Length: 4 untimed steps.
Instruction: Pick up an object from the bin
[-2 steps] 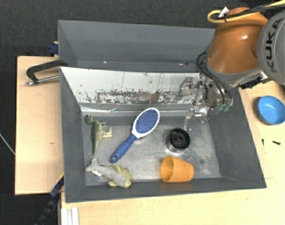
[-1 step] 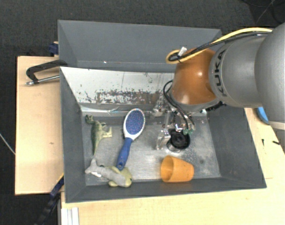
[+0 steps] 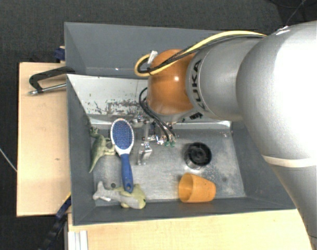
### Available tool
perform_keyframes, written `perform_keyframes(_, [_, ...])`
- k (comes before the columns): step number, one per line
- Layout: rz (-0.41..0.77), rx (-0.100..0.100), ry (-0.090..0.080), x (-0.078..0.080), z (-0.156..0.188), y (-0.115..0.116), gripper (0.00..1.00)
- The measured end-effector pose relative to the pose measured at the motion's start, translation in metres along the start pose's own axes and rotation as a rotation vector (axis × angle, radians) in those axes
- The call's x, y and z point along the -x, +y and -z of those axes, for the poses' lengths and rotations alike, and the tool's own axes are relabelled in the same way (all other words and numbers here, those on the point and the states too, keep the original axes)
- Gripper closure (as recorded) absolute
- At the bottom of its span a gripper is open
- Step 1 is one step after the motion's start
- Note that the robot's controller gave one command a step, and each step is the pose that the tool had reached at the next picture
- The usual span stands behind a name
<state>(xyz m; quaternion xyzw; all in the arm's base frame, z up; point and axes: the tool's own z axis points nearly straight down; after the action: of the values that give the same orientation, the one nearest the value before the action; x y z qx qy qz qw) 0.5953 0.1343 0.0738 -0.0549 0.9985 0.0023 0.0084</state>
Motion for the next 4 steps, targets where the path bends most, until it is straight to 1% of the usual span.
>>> perform_keyframes(1, [0.416, -0.008, 0.009, 0.009, -0.001, 0.068, 0.0])
perform_keyframes(2, [0.776, -0.014, 0.013, -0.005, -0.001, 0.089, 0.0])
perform_keyframes(3, [0.778, -0.013, 0.006, -0.003, 0.001, 0.09, 1.0])
perform_keyframes(4, [0.766, 0.001, 0.001, 0.011, 0.107, 0.078, 1.0])
